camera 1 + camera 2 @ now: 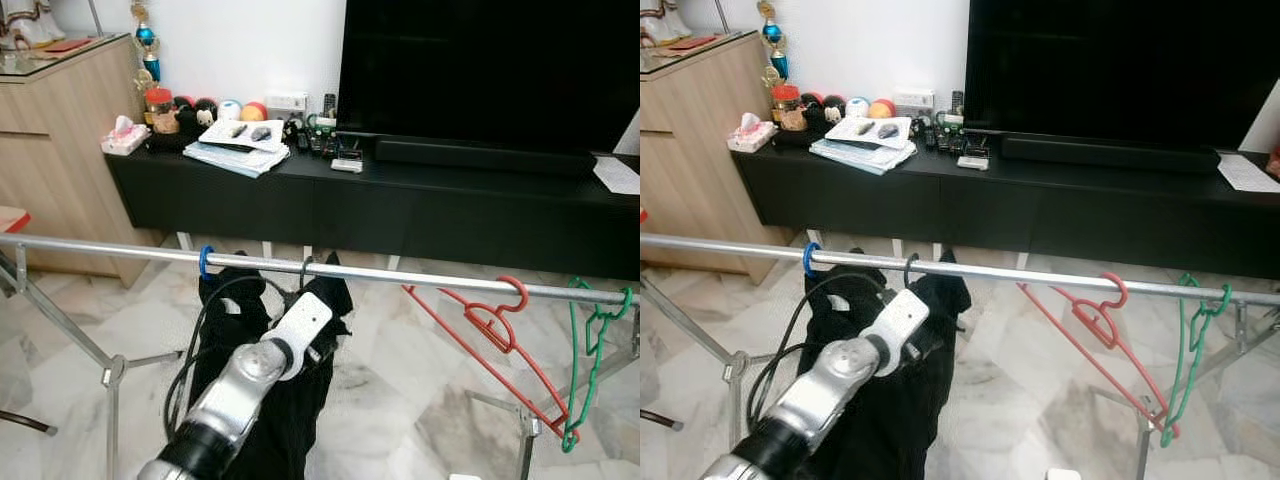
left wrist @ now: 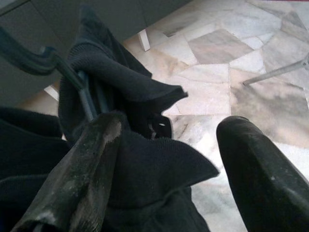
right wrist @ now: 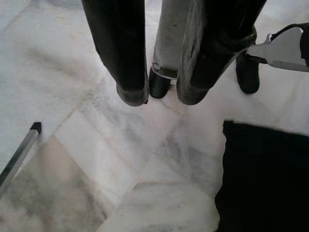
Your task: Hang hanger
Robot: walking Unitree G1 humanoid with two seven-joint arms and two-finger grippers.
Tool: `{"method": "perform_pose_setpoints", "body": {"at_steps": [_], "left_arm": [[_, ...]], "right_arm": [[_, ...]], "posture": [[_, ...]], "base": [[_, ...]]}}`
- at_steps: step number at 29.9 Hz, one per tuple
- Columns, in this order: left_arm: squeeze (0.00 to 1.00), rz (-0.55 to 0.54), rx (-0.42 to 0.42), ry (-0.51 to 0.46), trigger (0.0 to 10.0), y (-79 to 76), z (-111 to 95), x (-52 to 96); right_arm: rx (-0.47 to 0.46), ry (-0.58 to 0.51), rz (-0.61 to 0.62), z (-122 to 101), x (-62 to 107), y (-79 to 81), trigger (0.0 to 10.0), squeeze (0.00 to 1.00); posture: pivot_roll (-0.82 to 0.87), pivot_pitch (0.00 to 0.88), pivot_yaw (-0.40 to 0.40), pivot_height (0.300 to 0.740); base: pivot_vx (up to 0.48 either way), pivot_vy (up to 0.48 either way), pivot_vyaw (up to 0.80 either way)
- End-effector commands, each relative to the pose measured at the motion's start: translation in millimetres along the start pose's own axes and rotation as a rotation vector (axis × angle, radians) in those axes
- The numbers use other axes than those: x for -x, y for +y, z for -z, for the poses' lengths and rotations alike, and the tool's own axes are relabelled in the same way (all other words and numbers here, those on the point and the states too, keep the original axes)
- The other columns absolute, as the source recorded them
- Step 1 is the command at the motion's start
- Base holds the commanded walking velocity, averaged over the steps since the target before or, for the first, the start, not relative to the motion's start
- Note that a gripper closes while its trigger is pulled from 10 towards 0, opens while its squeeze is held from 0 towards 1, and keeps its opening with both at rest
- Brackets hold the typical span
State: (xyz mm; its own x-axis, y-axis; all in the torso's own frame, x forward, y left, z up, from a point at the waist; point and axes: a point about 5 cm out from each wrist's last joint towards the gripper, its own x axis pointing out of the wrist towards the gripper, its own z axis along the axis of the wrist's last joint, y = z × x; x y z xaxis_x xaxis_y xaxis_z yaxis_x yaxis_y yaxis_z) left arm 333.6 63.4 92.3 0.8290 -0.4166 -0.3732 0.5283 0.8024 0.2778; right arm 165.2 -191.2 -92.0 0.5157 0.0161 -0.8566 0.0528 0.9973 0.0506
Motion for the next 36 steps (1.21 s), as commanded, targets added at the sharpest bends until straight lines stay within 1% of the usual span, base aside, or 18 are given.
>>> {"method": "perform_pose_setpoints", "body": {"at_steps": [1, 2, 3, 5, 7, 10, 12, 14, 15, 18, 20, 22, 24, 27, 28, 30, 32, 36], "left_arm": [[0.00, -0.047, 0.002, 0.024, 10.0, 2.7, 3, -3.6], [0.00, -0.053, 0.002, 0.026, 10.0, 2.5, 3, -4.3], [0.00, -0.094, -0.025, 0.018, 10.0, 6.9, 0, -5.8], [0.00, -0.143, -0.010, 0.011, 10.0, 14.5, -2, -6.0], [0.00, -0.194, 0.045, 0.020, 10.0, 23.1, 0, -6.3], [0.00, -0.239, 0.050, 0.019, 10.0, 31.9, 1, -4.9], [0.00, -0.300, 0.066, 0.012, 10.0, 42.1, 3, -3.4], [0.00, -0.313, 0.068, 0.007, 10.0, 44.3, 3, -3.0], [0.00, -0.315, 0.077, -0.018, 10.0, 45.9, -1, -2.5], [0.00, -0.259, 0.082, -0.070, 10.0, 43.0, -9, -0.9], [0.00, -0.171, 0.069, -0.089, 10.0, 36.7, -12, 1.3], [0.00, -0.018, 0.053, -0.116, 10.0, 23.8, -11, 7.3], [0.00, 0.050, 0.044, -0.131, 10.0, 18.8, -10, 12.0], [0.00, 0.118, -0.016, -0.165, 10.0, 16.8, -8, 23.7], [0.00, 0.131, -0.039, -0.168, 10.0, 18.4, -6, 29.7], [0.00, 0.116, -0.038, -0.152, 10.0, 22.7, -2, 33.2], [0.00, 0.051, -0.064, -0.095, 10.0, 32.3, 8, 35.4], [0.00, 0.009, -0.038, -0.086, 10.0, 36.7, 9, 35.6]], "right_arm": [[-0.005, 0.002, 0.015, -2, 0.5, -5.1, 10.0, 0.00], [-0.003, 0.003, 0.015, -2, 0.5, -5.6, 10.0, 0.00], [0.001, 0.004, 0.018, -2, 0.8, -7.2, 10.0, 0.00], [0.003, 0.004, 0.020, -2, 0.9, -8.1, 10.0, 0.00], [0.008, 0.004, 0.021, -3, 1.2, -9.9, 10.0, 0.00], [0.013, 0.004, 0.021, -3, 1.3, -10.8, 10.0, 0.00], [0.026, 0.004, 0.019, -3, 1.5, -11.9, 10.0, 0.00], [0.028, 0.004, 0.018, -3, 1.5, -12.3, 10.0, 0.00], [0.025, 0.003, 0.021, -4, 1.6, -12.9, 10.0, 0.00], [0.028, 0.003, 0.022, -4, 1.7, -13.5, 10.0, 0.00], [0.028, 0.002, 0.022, -4, 1.7, -13.4, 10.0, 0.00], [0.030, 0.002, 0.020, -4, 1.6, -13.0, 10.0, 0.00], [0.030, 0.002, 0.018, -4, 1.5, -12.7, 10.0, 0.00], [0.024, 0.001, 0.018, -4, 1.4, -11.9, 10.0, 0.00], [0.024, 0.001, 0.018, -4, 1.3, -11.6, 10.0, 0.00], [0.025, 0.001, 0.016, -4, 1.3, -11.2, 10.0, 0.00], [0.029, 0.005, 0.014, -4, 1.2, -10.8, 10.0, 0.00], [0.034, 0.006, 0.012, -4, 1.2, -10.5, 10.0, 0.00]], "posture": [[0.06, 0.000, -0.106, 0.740], [0.06, 0.000, -0.106, 0.740], [0.06, 0.000, -0.117, 0.740], [0.06, 0.000, -0.119, 0.740], [0.06, 0.000, -0.130, 0.740], [0.05, 0.000, -0.137, 0.740], [0.05, 0.000, -0.150, 0.740], [0.05, 0.000, -0.150, 0.740], [0.05, 0.000, -0.155, 0.740], [0.06, 0.000, -0.156, 0.740], [0.06, 0.000, -0.154, 0.740], [0.06, 0.000, -0.154, 0.740], [0.06, 0.000, -0.147, 0.740], [0.06, 0.000, -0.140, 0.740], [0.06, 0.000, -0.140, 0.740], [0.07, 0.000, -0.139, 0.740], [0.07, 0.000, -0.140, 0.740], [0.08, 0.000, -0.139, 0.740]], "base": [[0.000, 0.000, 0.00], [0.000, 0.000, 0.00], [0.000, 0.000, 0.00], [0.000, 0.000, 0.00], [0.000, 0.000, 0.00], [0.000, 0.000, 0.00], [0.000, 0.000, 0.00], [0.000, 0.000, 0.00], [0.000, 0.000, 0.00], [0.000, 0.000, 0.00], [0.000, 0.000, 0.00], [0.000, 0.000, 0.00], [0.000, 0.000, 0.00], [0.000, 0.000, 0.00], [0.000, 0.000, 0.00], [0.000, 0.000, 0.00], [0.000, 0.000, 0.00], [0.000, 0.000, 0.00]]}}
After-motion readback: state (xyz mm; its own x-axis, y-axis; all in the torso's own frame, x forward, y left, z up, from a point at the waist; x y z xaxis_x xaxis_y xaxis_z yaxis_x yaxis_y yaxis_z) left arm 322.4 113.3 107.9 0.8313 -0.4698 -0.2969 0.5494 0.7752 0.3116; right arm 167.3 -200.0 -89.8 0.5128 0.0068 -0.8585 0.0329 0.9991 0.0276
